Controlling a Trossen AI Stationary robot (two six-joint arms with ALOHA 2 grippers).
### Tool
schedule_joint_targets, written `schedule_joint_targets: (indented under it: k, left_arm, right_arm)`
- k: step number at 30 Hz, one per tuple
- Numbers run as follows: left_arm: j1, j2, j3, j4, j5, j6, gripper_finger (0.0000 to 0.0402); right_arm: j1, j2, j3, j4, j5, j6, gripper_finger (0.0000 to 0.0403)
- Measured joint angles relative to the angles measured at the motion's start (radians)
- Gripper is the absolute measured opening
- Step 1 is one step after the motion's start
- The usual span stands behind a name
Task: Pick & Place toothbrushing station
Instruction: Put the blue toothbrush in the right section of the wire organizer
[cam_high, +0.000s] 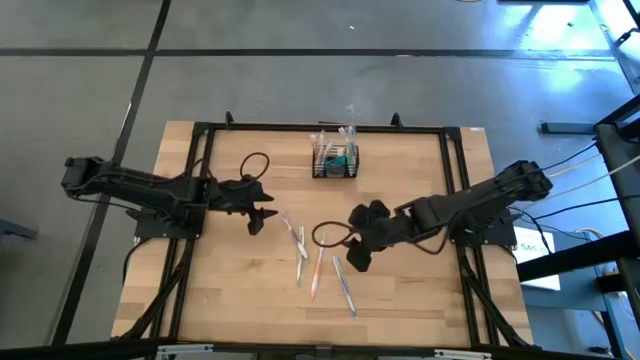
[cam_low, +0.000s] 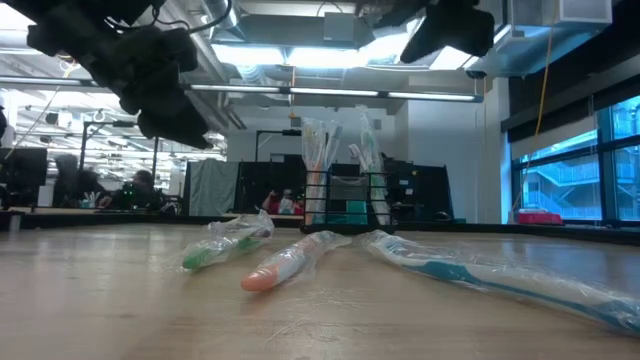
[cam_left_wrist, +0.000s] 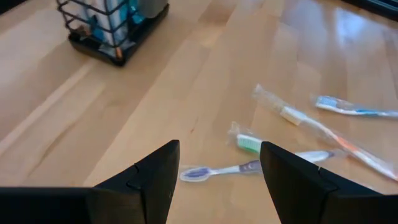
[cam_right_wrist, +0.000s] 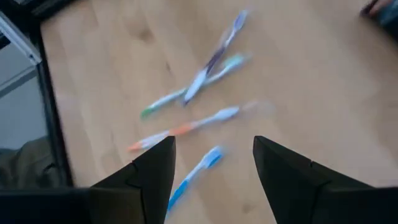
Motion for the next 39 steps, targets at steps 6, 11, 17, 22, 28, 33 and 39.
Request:
schedule_joint_targets:
  k: [6,11,17,22,28,33,39]
  left_arm:
    - [-0.032,0.0,0.0,-0.006,-0.028,0.0,0.0221]
    - [-0.038,0.0,0.0,-0.009,-0.071,0.0,0.0221]
    - [-0.038,0.0,0.0,-0.009,-0.075,0.0,0.0221]
    - [-0.038,0.0,0.0,-0.009,-0.075,0.0,0.0221]
    - [-0.038,0.0,0.0,-0.009,-0.075,0.001,0.0221]
    - [-0.038,0.0,0.0,-0.009,-0.076,0.002,0.0221]
    - [-0.038,0.0,0.0,-0.008,-0.077,0.003,0.0221]
  right_arm:
    - [-0.001,0.072,0.015,-0.018,-0.124,0.114,0.0219]
    - [-0.001,0.129,0.015,-0.043,-0.177,0.187,0.0219]
    - [-0.001,0.2,0.015,-0.038,-0.206,0.187,0.0219]
    - [-0.002,0.258,0.015,-0.019,-0.206,0.186,0.0219]
    - [-0.002,0.323,0.015,0.063,-0.242,0.185,0.0219]
    - [-0.003,0.36,0.015,0.102,-0.203,0.199,0.0219]
    - [-0.022,0.411,0.015,0.112,-0.19,0.211,0.0219]
